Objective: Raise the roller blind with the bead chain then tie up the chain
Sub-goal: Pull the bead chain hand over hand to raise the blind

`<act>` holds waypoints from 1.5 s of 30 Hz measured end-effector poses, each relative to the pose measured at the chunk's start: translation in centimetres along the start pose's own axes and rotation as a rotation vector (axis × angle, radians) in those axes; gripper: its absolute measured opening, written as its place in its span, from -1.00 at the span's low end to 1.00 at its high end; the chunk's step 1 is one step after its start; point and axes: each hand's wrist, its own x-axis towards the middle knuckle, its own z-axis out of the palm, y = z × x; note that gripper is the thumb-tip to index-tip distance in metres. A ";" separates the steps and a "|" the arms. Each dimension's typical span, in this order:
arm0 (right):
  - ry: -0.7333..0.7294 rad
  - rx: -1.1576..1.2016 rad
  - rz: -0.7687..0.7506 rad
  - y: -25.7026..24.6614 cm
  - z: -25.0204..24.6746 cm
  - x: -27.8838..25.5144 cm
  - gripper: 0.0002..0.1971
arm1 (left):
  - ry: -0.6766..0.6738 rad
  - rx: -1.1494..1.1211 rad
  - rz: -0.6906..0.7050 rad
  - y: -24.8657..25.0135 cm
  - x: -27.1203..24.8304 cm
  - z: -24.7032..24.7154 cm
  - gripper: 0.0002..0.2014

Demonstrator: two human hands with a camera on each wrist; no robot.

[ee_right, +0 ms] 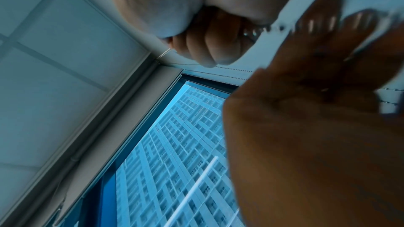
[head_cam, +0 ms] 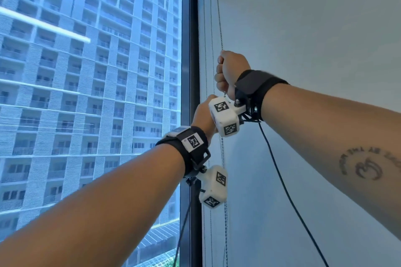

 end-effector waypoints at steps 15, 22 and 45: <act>-0.082 0.064 -0.076 2.7 -2.2 -2.4 -0.59 | -0.080 0.125 -0.013 6.9 6.3 -1.0 -0.56; -0.184 -0.035 -0.005 5.7 -4.1 -3.9 -0.63 | -0.131 0.100 -0.099 6.1 6.3 0.1 -0.71; -0.085 -0.149 0.089 1.1 -0.4 1.3 -0.67 | 0.074 -0.113 -0.168 -1.5 2.2 0.0 -0.79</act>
